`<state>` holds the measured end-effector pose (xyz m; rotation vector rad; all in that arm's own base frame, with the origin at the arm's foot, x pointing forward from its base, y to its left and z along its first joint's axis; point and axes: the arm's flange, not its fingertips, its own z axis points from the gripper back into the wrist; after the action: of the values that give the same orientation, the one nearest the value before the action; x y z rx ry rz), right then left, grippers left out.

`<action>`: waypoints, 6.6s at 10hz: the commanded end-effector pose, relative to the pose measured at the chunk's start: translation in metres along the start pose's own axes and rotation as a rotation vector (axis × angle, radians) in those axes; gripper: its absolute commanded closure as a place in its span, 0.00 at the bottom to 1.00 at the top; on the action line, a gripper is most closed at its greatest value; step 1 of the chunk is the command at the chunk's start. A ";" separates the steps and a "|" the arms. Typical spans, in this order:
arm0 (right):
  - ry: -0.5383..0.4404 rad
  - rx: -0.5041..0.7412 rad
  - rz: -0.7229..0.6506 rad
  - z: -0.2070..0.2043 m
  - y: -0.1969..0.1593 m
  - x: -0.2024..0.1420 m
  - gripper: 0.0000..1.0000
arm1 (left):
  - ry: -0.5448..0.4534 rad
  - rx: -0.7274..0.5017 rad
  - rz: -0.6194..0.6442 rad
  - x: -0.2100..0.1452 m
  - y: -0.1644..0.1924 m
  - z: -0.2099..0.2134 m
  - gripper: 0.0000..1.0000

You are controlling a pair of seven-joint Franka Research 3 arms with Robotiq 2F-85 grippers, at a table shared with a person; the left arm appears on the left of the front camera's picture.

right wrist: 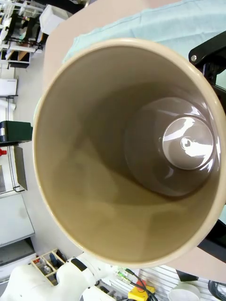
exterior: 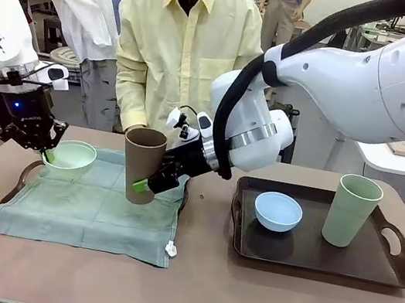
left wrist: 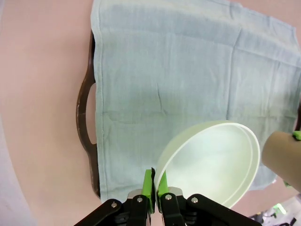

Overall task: Set up a tray with a mat and arrange the tableware.
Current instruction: Place the Picnic Bowl and Reusable plastic cup back onto the Handle tray in front of the human's position, then pick up the Picnic Bowl and Reusable plastic cup from the Handle tray in front of the human's position and hold them in the air.

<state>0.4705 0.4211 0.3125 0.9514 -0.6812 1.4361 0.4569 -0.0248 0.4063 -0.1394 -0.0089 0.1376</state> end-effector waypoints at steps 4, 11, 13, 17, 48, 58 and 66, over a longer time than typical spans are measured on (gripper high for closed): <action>0.005 0.057 0.039 -0.019 -0.018 -0.021 0.19 | -0.078 -0.026 0.025 0.011 -0.016 -0.050 0.96; 0.041 0.044 0.045 -0.023 -0.016 -0.023 0.19 | -0.036 0.002 0.017 0.012 -0.020 -0.070 0.96; 0.060 0.041 0.053 -0.026 -0.017 -0.027 0.19 | -0.030 0.000 0.016 0.012 -0.020 -0.070 0.96; 0.083 0.039 0.070 -0.030 -0.017 -0.031 0.19 | -0.025 -0.005 0.011 0.011 -0.020 -0.071 0.96; 0.578 -0.749 -1.101 0.210 0.173 0.196 0.00 | -0.168 0.157 -0.271 -0.031 -0.110 0.123 0.00; 0.578 -0.749 -1.101 0.210 0.173 0.196 0.00 | -0.168 0.157 -0.271 -0.031 -0.110 0.123 0.00; 0.397 -0.957 -1.508 0.419 0.220 0.082 0.00 | -0.104 -0.118 -0.185 -0.012 -0.070 0.121 0.00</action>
<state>0.3414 0.1068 0.6137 0.0598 -0.0862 -0.0893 0.4475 -0.0945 0.5378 -0.1647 -0.1316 -0.0312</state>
